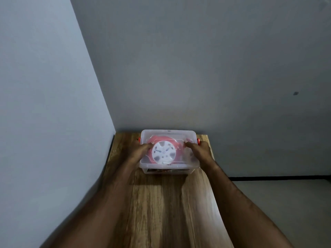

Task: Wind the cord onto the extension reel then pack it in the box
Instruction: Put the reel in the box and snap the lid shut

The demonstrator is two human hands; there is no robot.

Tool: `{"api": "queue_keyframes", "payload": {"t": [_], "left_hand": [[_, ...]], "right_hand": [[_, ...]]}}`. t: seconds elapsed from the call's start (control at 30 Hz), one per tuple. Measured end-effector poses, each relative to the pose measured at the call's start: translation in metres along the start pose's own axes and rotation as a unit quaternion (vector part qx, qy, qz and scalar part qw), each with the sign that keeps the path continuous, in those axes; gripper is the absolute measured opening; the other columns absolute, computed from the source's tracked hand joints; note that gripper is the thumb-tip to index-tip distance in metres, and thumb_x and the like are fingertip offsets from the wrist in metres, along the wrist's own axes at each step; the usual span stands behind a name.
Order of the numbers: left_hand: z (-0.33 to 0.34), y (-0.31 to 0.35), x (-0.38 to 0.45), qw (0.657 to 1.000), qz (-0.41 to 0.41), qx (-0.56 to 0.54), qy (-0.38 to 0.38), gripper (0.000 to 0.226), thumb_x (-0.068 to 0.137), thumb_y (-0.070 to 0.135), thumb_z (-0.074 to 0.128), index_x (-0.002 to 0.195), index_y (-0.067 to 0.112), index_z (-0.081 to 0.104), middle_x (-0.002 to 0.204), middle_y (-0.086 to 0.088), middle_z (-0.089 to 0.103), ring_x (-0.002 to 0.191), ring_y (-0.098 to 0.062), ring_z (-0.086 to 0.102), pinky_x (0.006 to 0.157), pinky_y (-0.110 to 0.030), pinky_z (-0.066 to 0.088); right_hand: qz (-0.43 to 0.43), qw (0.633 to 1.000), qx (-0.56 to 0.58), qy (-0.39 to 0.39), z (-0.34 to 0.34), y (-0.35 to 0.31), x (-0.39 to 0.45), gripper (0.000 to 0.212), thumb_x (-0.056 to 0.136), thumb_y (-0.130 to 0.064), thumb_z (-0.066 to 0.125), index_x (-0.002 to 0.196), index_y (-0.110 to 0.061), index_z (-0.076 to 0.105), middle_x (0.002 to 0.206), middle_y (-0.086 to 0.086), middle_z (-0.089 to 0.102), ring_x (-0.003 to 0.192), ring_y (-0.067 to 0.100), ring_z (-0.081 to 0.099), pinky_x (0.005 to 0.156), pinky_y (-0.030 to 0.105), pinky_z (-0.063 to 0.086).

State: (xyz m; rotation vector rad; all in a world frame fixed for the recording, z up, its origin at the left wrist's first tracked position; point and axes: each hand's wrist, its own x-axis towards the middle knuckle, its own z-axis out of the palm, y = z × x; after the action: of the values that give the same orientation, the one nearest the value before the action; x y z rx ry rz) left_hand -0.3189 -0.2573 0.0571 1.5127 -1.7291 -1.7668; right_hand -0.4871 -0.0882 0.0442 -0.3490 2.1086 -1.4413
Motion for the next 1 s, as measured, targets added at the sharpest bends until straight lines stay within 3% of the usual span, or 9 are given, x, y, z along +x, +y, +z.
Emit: {"api": "queue_keyframes", "payload": {"t": [0.1,0.27,0.4,0.47,0.5,0.57,0.67,0.8,1.0], "left_hand": [[0.004,0.006,0.02,1.0,0.012,-0.013,0.005,0.027,0.089,0.028,0.075,0.101,0.016,0.054,0.099,-0.001,0.061,0.078,-0.011,0.059,0.058,-0.02,0.043],[0.009,0.01,0.041,0.999,0.011,-0.035,0.008,0.032,0.09,0.027,0.073,0.112,0.015,0.054,0.099,-0.001,0.061,0.082,-0.015,0.064,0.048,-0.014,0.042],[0.01,0.01,0.049,0.999,0.0,-0.032,0.003,0.038,0.088,0.034,0.075,0.113,0.014,0.054,0.108,-0.005,0.066,0.079,-0.013,0.063,0.06,-0.021,0.048],[0.009,0.011,0.048,0.996,0.037,0.067,0.038,0.055,0.087,0.043,0.074,0.125,0.011,0.052,0.121,-0.008,0.065,0.093,-0.021,0.067,0.076,-0.032,0.058],[0.01,0.009,0.048,0.975,0.105,0.173,0.091,0.065,0.086,0.046,0.075,0.132,0.011,0.047,0.128,-0.01,0.062,0.102,-0.024,0.066,0.082,-0.036,0.059],[0.013,0.0,0.041,0.868,0.276,0.365,0.195,0.072,0.087,0.046,0.071,0.141,0.012,0.038,0.137,-0.01,0.053,0.114,-0.027,0.06,0.087,-0.037,0.058],[0.028,-0.007,0.027,0.735,0.423,0.491,0.2,0.068,0.094,0.045,0.05,0.149,0.009,0.034,0.15,-0.014,0.045,0.134,-0.031,0.047,0.11,-0.045,0.045],[0.042,-0.021,0.024,0.737,0.364,0.566,0.061,0.073,0.103,0.047,0.038,0.159,0.009,0.011,0.167,-0.014,0.013,0.154,-0.03,0.013,0.125,-0.041,0.005],[0.04,-0.027,0.029,0.739,0.347,0.574,0.06,0.075,0.104,0.05,0.031,0.159,0.006,0.006,0.167,-0.015,0.008,0.154,-0.029,0.01,0.124,-0.039,0.003]], "right_hand": [[0.001,1.0,-0.002,0.004,0.006,-0.003,0.022,0.027,0.086,-0.044,0.074,0.091,-0.018,0.077,0.09,0.0,0.075,0.084,0.02,0.071,0.055,0.023,0.051],[-0.009,1.0,-0.01,0.005,0.012,0.0,0.049,0.026,0.088,-0.042,0.073,0.091,-0.016,0.078,0.095,0.002,0.076,0.089,0.022,0.072,0.07,0.033,0.061],[-0.01,1.0,-0.012,-0.003,0.013,-0.001,0.053,0.033,0.09,-0.042,0.072,0.105,-0.013,0.075,0.105,0.005,0.075,0.096,0.025,0.072,0.072,0.031,0.06],[-0.018,0.997,-0.075,0.017,0.015,-0.006,0.047,0.051,0.09,-0.047,0.069,0.126,-0.011,0.062,0.122,0.008,0.068,0.107,0.026,0.067,0.075,0.03,0.056],[-0.041,0.987,-0.147,0.055,0.016,-0.007,0.044,0.065,0.091,-0.049,0.067,0.139,-0.008,0.049,0.135,0.011,0.058,0.118,0.028,0.059,0.085,0.034,0.054],[-0.137,0.933,-0.303,0.135,0.021,-0.01,0.03,0.079,0.096,-0.049,0.057,0.154,-0.007,0.025,0.156,0.018,0.032,0.143,0.035,0.033,0.113,0.047,0.037],[-0.304,0.846,-0.425,0.105,0.036,-0.009,0.001,0.071,0.102,-0.048,0.037,0.158,-0.008,0.019,0.164,0.021,0.015,0.153,0.037,0.012,0.124,0.052,0.017],[-0.362,0.781,-0.508,-0.021,0.044,0.01,-0.014,0.066,0.106,-0.038,0.034,0.154,0.007,0.025,0.16,0.031,0.014,0.151,0.047,0.011,0.123,0.058,0.013],[-0.302,0.769,-0.562,-0.05,0.048,0.011,-0.003,0.067,0.108,-0.042,0.02,0.157,0.002,0.013,0.164,0.024,0.006,0.153,0.041,-0.001,0.124,0.053,0.003]]}}
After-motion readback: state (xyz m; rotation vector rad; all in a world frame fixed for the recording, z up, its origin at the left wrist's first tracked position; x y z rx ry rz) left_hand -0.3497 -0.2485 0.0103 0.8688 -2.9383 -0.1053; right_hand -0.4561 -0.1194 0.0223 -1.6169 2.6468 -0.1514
